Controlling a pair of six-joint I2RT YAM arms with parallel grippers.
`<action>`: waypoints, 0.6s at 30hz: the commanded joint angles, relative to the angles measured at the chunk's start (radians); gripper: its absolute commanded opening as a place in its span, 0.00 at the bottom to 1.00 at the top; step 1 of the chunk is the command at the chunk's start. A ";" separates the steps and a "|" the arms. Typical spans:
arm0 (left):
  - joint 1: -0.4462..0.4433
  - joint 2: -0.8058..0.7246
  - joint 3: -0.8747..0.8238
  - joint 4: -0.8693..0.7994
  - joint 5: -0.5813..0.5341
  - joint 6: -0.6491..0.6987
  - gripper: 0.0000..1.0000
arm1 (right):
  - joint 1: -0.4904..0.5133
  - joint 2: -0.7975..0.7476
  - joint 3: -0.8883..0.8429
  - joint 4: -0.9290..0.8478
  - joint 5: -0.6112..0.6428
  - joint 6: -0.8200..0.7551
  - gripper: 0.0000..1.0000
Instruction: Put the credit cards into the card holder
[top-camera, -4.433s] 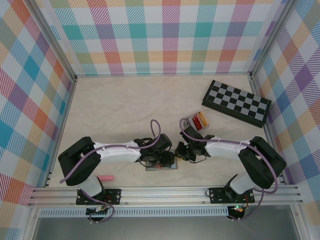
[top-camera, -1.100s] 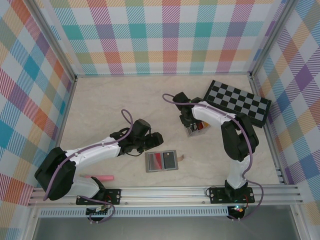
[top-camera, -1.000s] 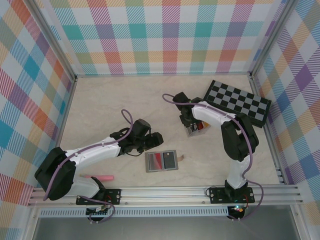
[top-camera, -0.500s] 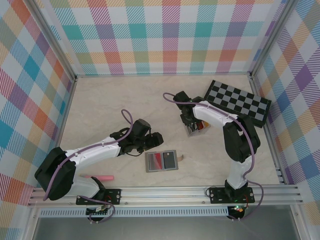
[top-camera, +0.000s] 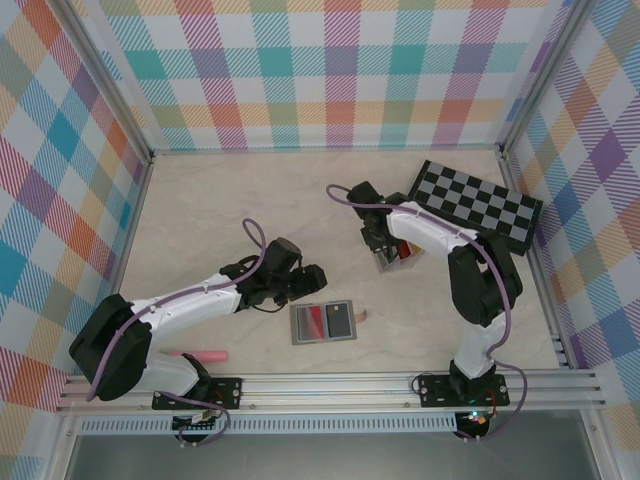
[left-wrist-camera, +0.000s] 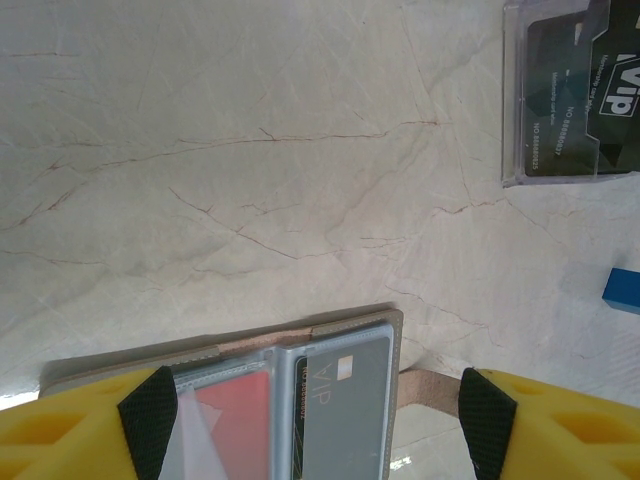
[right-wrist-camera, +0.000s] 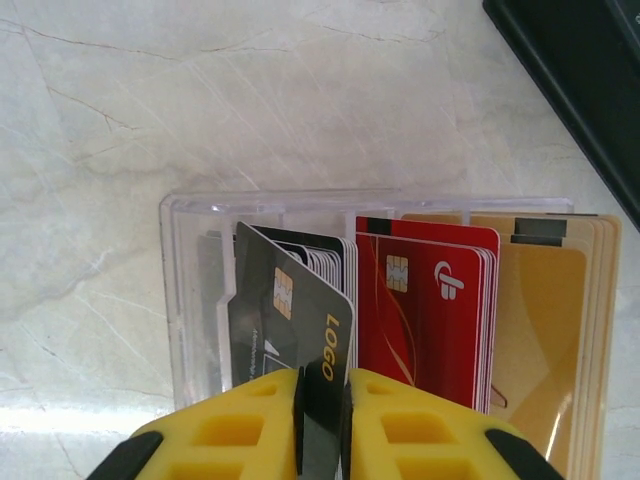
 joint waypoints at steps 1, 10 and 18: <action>0.013 0.001 0.023 -0.012 0.006 -0.005 0.77 | 0.001 -0.052 0.021 -0.044 0.007 0.011 0.17; 0.017 -0.022 0.027 -0.018 0.006 0.001 0.77 | 0.002 -0.156 0.020 -0.071 -0.164 0.081 0.08; 0.127 -0.076 -0.021 0.193 0.223 -0.034 0.76 | -0.015 -0.395 -0.095 0.094 -0.613 0.218 0.06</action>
